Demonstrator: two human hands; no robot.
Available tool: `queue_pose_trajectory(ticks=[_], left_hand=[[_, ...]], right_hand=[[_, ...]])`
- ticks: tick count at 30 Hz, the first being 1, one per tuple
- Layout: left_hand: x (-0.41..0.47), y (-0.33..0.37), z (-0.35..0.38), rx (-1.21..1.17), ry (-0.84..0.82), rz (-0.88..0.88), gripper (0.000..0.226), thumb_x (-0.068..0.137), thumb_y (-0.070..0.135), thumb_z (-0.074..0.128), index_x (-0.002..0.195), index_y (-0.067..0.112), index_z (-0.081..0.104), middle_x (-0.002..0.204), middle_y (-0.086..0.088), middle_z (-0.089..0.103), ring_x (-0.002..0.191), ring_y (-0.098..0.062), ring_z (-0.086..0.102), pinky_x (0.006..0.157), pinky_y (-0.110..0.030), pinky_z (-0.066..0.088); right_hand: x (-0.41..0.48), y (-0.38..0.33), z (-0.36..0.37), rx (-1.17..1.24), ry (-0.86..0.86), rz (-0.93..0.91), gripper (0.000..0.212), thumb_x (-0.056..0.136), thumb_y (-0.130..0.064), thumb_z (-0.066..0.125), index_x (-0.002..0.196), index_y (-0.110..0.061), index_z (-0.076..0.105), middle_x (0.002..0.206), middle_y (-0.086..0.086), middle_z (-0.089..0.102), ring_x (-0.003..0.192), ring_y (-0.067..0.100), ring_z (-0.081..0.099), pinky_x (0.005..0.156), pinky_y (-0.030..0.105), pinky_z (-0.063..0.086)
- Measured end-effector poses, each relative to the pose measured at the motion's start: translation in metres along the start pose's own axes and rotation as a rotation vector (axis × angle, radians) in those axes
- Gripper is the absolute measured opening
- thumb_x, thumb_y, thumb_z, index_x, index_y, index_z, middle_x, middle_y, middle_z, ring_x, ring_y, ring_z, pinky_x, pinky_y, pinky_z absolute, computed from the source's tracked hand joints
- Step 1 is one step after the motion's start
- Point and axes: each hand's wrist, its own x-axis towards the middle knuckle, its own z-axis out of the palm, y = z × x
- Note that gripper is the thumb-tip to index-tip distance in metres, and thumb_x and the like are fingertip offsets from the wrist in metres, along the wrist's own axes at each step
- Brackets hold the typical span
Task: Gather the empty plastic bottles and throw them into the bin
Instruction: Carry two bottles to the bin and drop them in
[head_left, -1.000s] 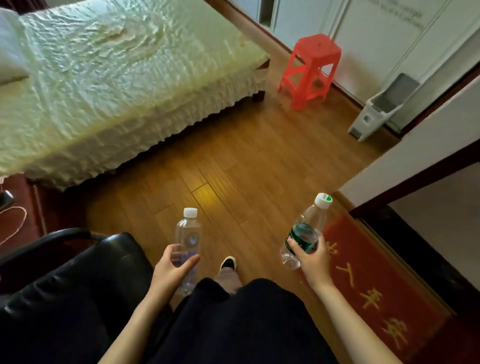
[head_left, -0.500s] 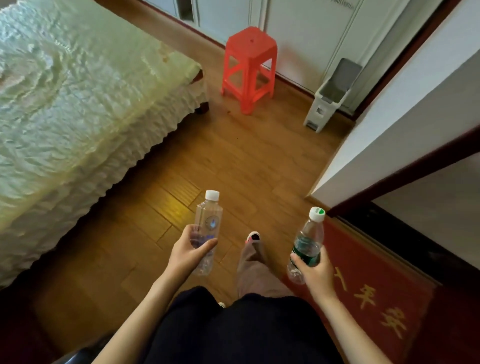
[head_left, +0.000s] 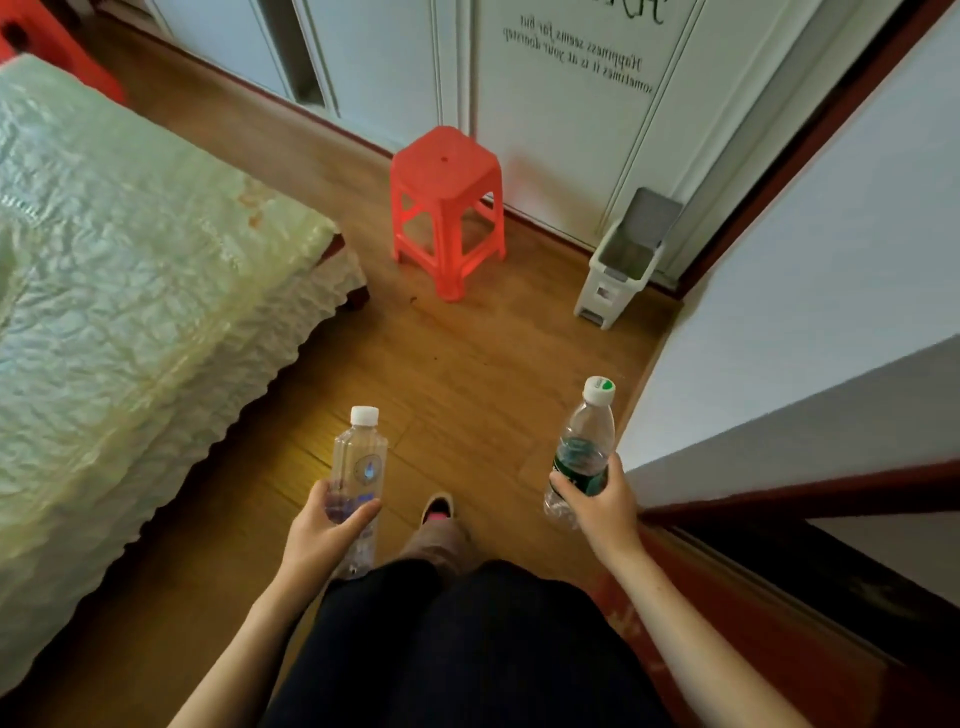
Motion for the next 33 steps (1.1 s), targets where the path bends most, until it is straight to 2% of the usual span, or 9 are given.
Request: queue_pose_trajectory(ticks=[6, 9, 12, 14, 17, 20, 22, 27, 33], left_hand=[[0.127, 0.069, 0.015, 0.036, -0.027, -0.027, 0.052, 0.077, 0.035, 0.077, 0.118, 0.018, 0.051, 0.102, -0.002, 0.067, 0.090, -0.021, 0.068, 0.076, -0.045, 0.060], [0.200, 0.127, 0.024, 0.093, -0.074, 0.006, 0.052, 0.077, 0.035, 0.077, 0.118, 0.014, 0.051, 0.102, -0.002, 0.067, 0.089, -0.020, 0.068, 0.072, -0.039, 0.060], [0.266, 0.201, 0.038, 0.160, -0.142, 0.073, 0.052, 0.078, 0.037, 0.077, 0.114, 0.011, 0.052, 0.099, 0.000, 0.065, 0.085, -0.015, 0.067, 0.063, -0.026, 0.055], [0.306, 0.251, 0.054, 0.202, -0.192, 0.137, 0.049, 0.078, 0.039, 0.077, 0.110, 0.011, 0.052, 0.098, 0.001, 0.064, 0.084, -0.015, 0.066, 0.061, -0.024, 0.052], [0.350, 0.319, 0.083, 0.263, -0.285, 0.221, 0.042, 0.078, 0.039, 0.076, 0.103, 0.014, 0.052, 0.095, 0.003, 0.064, 0.082, -0.011, 0.064, 0.061, -0.022, 0.047], [0.383, 0.372, 0.118, 0.278, -0.353, 0.268, 0.039, 0.078, 0.039, 0.077, 0.101, 0.017, 0.054, 0.092, 0.005, 0.065, 0.082, -0.009, 0.063, 0.063, -0.024, 0.046], [0.402, 0.399, 0.142, 0.313, -0.385, 0.292, 0.036, 0.079, 0.038, 0.076, 0.097, 0.018, 0.053, 0.088, 0.005, 0.064, 0.078, -0.008, 0.061, 0.060, -0.023, 0.043], [0.445, 0.440, 0.206, 0.376, -0.426, 0.281, 0.040, 0.076, 0.041, 0.078, 0.095, 0.013, 0.055, 0.088, 0.001, 0.067, 0.081, -0.015, 0.065, 0.067, -0.032, 0.052], [0.476, 0.494, 0.270, 0.365, -0.392, 0.202, 0.041, 0.076, 0.039, 0.079, 0.098, 0.014, 0.055, 0.093, 0.001, 0.069, 0.085, -0.017, 0.068, 0.076, -0.042, 0.057]], right_hand=[[0.125, -0.033, 0.014, -0.023, 0.067, 0.038, 0.056, 0.080, -0.035, 0.077, 0.127, -0.028, 0.048, 0.116, -0.007, 0.060, 0.105, 0.009, 0.057, 0.076, 0.008, 0.042], [0.183, -0.056, 0.013, -0.025, 0.133, 0.080, 0.057, 0.081, -0.033, 0.077, 0.128, -0.024, 0.047, 0.116, -0.006, 0.059, 0.106, 0.011, 0.056, 0.077, 0.009, 0.041], [0.234, -0.078, 0.002, -0.007, 0.214, 0.164, 0.062, 0.080, -0.035, 0.077, 0.131, -0.018, 0.048, 0.120, -0.001, 0.061, 0.111, 0.019, 0.060, 0.087, 0.025, 0.050], [0.266, -0.090, -0.008, 0.000, 0.256, 0.199, 0.066, 0.079, -0.034, 0.078, 0.134, -0.017, 0.047, 0.123, 0.001, 0.062, 0.113, 0.021, 0.060, 0.095, 0.035, 0.051], [0.300, -0.101, -0.025, 0.028, 0.323, 0.261, 0.062, 0.078, -0.031, 0.080, 0.130, -0.017, 0.048, 0.115, -0.001, 0.062, 0.107, 0.021, 0.061, 0.089, 0.034, 0.051], [0.326, -0.107, -0.043, 0.036, 0.405, 0.300, 0.051, 0.077, -0.028, 0.081, 0.118, -0.021, 0.051, 0.100, -0.005, 0.063, 0.092, 0.018, 0.064, 0.073, 0.026, 0.045], [0.345, -0.110, -0.054, 0.057, 0.426, 0.338, 0.051, 0.077, -0.027, 0.080, 0.117, -0.022, 0.049, 0.099, -0.004, 0.062, 0.087, 0.013, 0.062, 0.070, 0.023, 0.044], [0.411, -0.104, -0.087, 0.078, 0.464, 0.384, 0.057, 0.077, -0.026, 0.081, 0.124, -0.013, 0.051, 0.109, 0.006, 0.063, 0.100, 0.027, 0.063, 0.078, 0.030, 0.047], [0.516, -0.121, -0.152, 0.097, 0.449, 0.356, 0.062, 0.078, -0.028, 0.080, 0.130, -0.015, 0.048, 0.121, 0.007, 0.061, 0.112, 0.028, 0.059, 0.094, 0.039, 0.052]])
